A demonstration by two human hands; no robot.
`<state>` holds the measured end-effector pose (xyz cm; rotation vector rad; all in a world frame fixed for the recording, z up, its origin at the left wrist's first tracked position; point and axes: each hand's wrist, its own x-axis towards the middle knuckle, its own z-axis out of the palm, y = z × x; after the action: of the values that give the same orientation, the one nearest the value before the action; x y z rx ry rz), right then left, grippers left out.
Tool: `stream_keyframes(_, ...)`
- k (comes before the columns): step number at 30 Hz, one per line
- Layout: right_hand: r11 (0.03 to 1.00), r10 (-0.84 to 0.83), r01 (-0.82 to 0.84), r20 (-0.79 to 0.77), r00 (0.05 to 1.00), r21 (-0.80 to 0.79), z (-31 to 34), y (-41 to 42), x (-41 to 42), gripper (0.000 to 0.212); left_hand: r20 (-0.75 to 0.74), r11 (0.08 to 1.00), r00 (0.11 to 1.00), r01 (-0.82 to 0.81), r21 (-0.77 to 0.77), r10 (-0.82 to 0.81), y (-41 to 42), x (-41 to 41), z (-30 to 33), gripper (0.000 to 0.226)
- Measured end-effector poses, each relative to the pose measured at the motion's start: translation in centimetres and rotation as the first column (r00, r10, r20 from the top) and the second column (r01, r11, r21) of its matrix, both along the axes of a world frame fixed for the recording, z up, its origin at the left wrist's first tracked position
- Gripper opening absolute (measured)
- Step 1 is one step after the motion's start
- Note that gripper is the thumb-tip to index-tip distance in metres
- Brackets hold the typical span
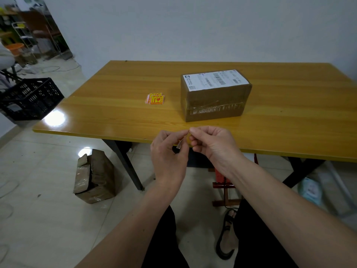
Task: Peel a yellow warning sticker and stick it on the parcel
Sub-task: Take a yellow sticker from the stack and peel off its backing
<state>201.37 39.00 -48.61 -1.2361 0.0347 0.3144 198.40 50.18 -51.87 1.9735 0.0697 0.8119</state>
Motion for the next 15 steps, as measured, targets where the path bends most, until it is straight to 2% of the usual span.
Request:
stream_keyframes(10,1.000,-0.005,0.005,-0.006,1.000,0.005,-0.04,-0.03,-0.10,0.005,0.023,1.000,1.000,0.004,-0.006,-0.004,-0.11,-0.16,-0.01,0.033)
stream_keyframes(15,1.000,0.032,-0.032,0.006,0.999,0.000,0.18,-0.06,-0.27,0.007,0.046,0.999,0.999,0.013,0.032,-0.015,0.02,-0.27,-0.14,0.028)
